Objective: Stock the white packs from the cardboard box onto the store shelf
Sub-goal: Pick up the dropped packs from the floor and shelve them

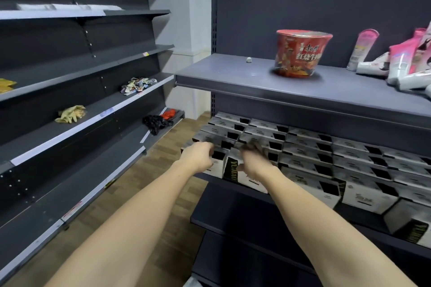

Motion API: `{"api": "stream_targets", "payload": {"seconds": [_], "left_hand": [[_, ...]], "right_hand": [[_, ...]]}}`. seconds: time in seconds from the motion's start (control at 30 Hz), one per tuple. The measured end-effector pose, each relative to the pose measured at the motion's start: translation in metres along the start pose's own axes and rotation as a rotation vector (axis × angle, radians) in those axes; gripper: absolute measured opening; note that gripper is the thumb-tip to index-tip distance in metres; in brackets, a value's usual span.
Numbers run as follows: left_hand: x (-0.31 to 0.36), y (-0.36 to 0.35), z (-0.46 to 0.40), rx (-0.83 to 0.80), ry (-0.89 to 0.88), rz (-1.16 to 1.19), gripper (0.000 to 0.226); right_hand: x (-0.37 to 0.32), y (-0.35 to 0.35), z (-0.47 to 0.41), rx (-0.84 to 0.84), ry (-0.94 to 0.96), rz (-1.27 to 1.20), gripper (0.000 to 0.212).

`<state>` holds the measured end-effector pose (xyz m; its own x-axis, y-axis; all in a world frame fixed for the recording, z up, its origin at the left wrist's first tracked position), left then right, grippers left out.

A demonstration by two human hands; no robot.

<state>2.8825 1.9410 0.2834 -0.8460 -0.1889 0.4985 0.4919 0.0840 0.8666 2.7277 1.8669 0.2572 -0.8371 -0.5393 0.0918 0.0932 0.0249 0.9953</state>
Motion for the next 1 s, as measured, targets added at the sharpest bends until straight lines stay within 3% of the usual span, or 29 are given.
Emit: {"api": "stream_targets", "payload": {"seconds": [0.27, 0.37, 0.53, 0.73, 1.0], "left_hand": [[-0.010, -0.013, -0.001, -0.055, -0.012, -0.050, 0.025], [-0.016, -0.021, 0.001, -0.083, -0.028, -0.052, 0.026], [-0.038, -0.044, 0.012, -0.141, -0.038, -0.048, 0.029], [-0.081, -0.087, 0.043, -0.213, -0.002, -0.025, 0.021], [-0.175, -0.154, 0.087, -0.257, 0.223, 0.069, 0.028]], "right_hand": [[-0.013, -0.012, -0.001, 0.044, -0.063, 0.137, 0.067], [-0.020, -0.003, 0.008, 0.205, -0.060, 0.206, 0.068], [-0.053, -0.019, 0.042, 0.352, 0.049, 0.136, 0.037], [-0.099, -0.076, 0.069, 0.186, 0.151, 0.078, 0.027], [-0.169, -0.178, 0.065, -0.225, 0.308, -0.015, 0.023]]}}
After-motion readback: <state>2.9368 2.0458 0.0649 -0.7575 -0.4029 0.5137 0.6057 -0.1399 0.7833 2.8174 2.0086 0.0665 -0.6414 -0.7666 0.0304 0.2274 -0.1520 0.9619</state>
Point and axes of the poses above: each hand's wrist, its own z-axis away from the middle knuckle, its own y-axis out of the back of the hand, x = y × z, the point moved 7 cm from there along -z, towards the middle knuckle, and after that the axes turned 15 degrees about z, right-handed, at the moved point
